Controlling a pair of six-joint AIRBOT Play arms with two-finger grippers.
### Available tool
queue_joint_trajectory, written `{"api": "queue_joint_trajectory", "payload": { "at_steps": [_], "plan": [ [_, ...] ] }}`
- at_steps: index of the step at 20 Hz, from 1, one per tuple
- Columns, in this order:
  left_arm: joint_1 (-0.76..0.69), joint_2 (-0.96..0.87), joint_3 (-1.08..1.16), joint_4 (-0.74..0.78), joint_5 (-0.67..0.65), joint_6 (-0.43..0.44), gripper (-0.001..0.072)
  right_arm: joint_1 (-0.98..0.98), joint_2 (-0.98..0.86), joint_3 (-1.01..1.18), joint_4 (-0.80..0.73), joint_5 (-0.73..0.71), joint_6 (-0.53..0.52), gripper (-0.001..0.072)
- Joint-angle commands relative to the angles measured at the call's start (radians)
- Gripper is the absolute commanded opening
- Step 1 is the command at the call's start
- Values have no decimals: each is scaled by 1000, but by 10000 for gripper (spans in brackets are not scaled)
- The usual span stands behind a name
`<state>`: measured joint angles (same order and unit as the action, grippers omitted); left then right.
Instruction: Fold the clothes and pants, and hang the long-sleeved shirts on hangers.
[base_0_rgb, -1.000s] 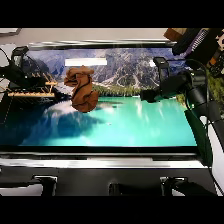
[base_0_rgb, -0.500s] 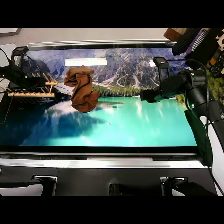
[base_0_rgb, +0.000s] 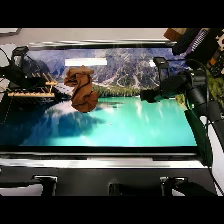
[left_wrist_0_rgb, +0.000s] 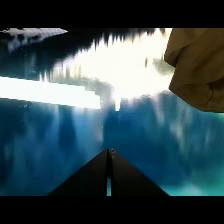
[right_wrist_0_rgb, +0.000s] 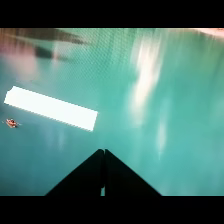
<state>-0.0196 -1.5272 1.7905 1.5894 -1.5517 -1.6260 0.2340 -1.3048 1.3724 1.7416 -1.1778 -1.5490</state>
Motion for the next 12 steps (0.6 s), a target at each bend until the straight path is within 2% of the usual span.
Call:
{"api": "queue_joint_trajectory", "payload": {
  "at_steps": [1,2,3,5,7,12],
  "plan": [
    [0,-5,0,1,6,3,161,1,0,1,0,1,1,36],
    [-2,-13,0,-2,19,-8,585,1,0,1,1,-3,1,36],
    [-9,-26,-1,-17,61,-55,720,1,0,1,1,-5,1,36],
    [-25,-79,-1,-127,187,-45,720,1,0,1,1,-3,1,37],
    [-62,-169,-1,-209,304,15,720,1,0,1,1,-4,1,37],
    [-150,-431,1,-210,563,29,720,1,0,1,0,-10,42,57]
  ]
}}
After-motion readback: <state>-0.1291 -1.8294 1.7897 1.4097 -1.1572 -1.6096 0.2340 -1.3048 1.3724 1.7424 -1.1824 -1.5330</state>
